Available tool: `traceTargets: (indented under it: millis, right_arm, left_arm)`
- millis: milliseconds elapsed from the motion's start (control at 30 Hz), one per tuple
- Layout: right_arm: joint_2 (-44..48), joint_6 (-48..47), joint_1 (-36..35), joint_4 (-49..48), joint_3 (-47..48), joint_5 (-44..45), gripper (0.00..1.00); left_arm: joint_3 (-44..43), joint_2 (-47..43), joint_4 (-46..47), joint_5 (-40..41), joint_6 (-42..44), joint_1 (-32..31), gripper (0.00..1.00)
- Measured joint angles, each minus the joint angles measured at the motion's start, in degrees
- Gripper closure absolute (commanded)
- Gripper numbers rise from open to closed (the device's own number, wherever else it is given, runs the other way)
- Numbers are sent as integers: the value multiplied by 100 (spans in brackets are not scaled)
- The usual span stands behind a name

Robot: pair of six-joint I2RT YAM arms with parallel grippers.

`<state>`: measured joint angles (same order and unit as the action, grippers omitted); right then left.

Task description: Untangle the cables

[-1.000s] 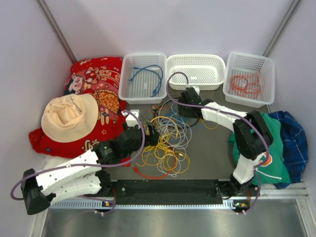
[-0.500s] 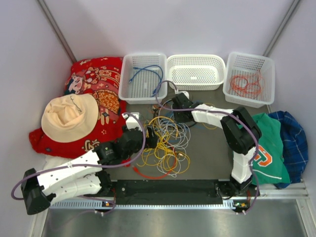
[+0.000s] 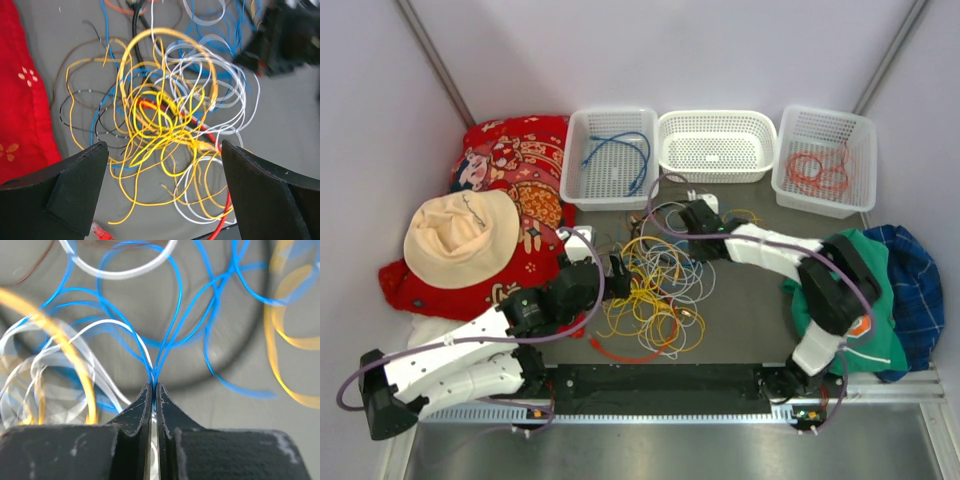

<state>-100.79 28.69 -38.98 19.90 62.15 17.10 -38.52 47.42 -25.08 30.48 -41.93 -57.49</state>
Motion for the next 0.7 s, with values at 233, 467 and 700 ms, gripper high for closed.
traceTargets:
  millis: [233, 467, 700]
  right_arm:
    - [2898, -42, -160, 667, -94, -144, 100]
    - [4531, -44, -295, 1010, 444, -608, 100]
    - [4920, 98, -297, 1456, 734, -1237, 100]
  left_arm:
    - [-188, -341, 208, 254, 236, 0, 1]
    - [-184, -520, 1333, 92, 903, 0, 1]
    - [-101, -549, 3025, -461, 1609, 0, 1]
